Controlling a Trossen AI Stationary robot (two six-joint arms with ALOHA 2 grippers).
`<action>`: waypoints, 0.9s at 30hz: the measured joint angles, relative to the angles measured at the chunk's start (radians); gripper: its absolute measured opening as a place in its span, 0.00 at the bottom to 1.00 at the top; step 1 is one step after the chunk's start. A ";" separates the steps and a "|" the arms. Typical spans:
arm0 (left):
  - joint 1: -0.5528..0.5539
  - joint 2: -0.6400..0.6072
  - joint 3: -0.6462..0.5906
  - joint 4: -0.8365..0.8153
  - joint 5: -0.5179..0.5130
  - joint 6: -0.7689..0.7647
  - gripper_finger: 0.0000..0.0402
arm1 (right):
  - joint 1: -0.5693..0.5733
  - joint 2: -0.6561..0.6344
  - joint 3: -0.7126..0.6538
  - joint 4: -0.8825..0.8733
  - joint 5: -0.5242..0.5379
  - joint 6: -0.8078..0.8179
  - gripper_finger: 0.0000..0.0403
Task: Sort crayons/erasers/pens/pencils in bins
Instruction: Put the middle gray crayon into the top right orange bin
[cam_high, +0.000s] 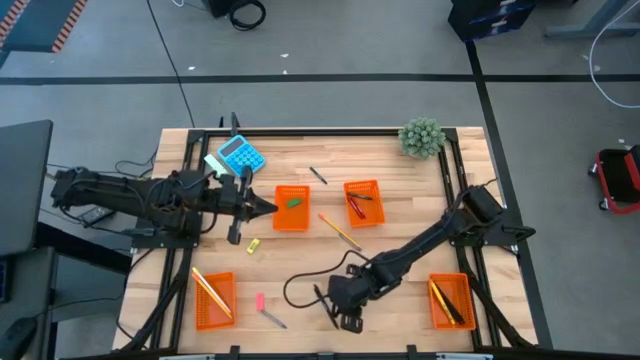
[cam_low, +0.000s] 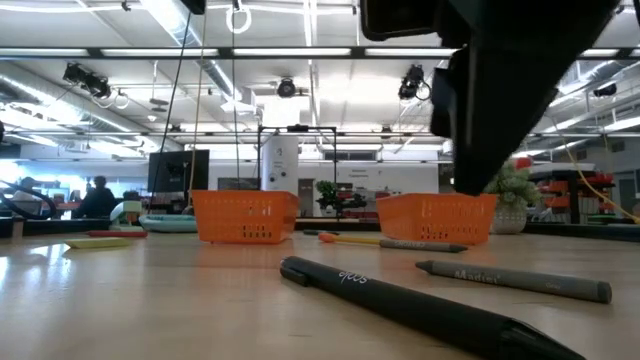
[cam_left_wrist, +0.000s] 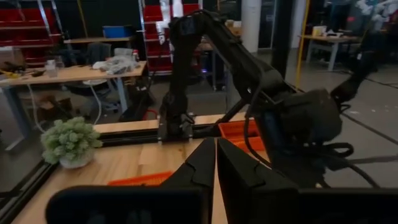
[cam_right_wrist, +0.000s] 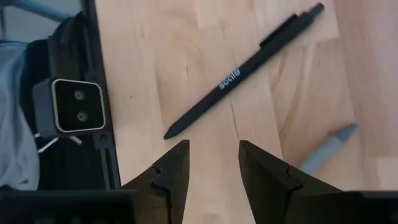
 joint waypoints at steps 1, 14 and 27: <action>-0.005 0.000 0.000 0.000 0.001 0.000 0.07 | 0.007 0.000 0.000 -0.008 0.021 0.023 0.36; -0.059 0.000 0.000 -0.051 -0.001 0.007 0.07 | 0.067 0.003 0.000 -0.188 0.254 0.265 0.36; -0.071 0.000 0.000 -0.125 -0.002 -0.001 0.05 | 0.173 0.003 0.000 -0.162 0.455 0.368 0.36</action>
